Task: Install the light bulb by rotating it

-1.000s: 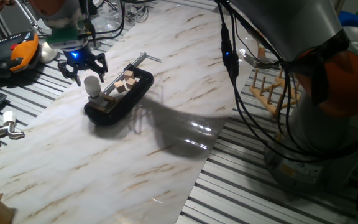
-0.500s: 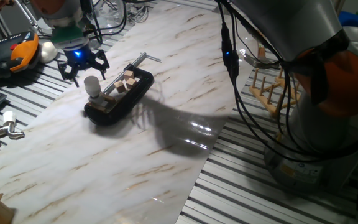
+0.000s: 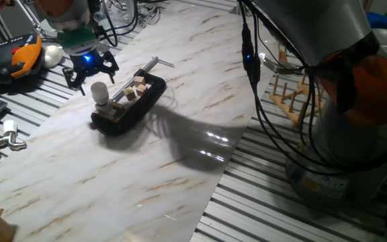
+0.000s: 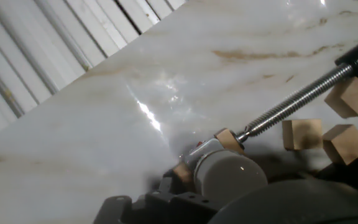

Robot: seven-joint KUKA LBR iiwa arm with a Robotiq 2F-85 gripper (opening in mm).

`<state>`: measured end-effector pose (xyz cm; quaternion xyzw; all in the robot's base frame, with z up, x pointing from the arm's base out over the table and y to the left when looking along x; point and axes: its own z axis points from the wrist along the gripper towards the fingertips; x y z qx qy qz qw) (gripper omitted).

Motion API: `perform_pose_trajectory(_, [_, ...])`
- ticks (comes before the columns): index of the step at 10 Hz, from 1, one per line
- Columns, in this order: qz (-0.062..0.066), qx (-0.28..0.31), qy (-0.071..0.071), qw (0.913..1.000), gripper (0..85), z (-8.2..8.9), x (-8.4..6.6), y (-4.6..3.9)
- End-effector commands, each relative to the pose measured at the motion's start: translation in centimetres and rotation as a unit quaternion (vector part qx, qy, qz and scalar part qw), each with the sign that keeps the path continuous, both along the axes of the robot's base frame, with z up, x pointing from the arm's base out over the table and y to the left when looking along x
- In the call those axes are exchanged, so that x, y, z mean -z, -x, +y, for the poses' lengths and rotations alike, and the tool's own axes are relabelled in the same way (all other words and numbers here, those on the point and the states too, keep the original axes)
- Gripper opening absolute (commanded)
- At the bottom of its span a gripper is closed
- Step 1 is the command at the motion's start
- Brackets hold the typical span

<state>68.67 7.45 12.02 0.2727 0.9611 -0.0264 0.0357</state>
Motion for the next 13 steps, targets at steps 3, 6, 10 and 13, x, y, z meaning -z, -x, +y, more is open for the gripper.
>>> perform_pose_trajectory(3, [0.006, -0.317, 0.002, 0.9485, 85.0, -0.1, -0.02, -0.02])
perform_pose_trajectory(6, [-0.001, -0.346, 0.007, 0.9383, 85.0, -0.11, 0.09, 0.01])
perform_pose_trajectory(10, [-0.01, -0.377, 0.009, 0.9263, 85.0, -0.07, 0.23, 0.0])
perform_pose_trajectory(13, [-0.013, -0.398, 0.003, 0.9174, 85.0, 0.0, 0.49, -0.1])
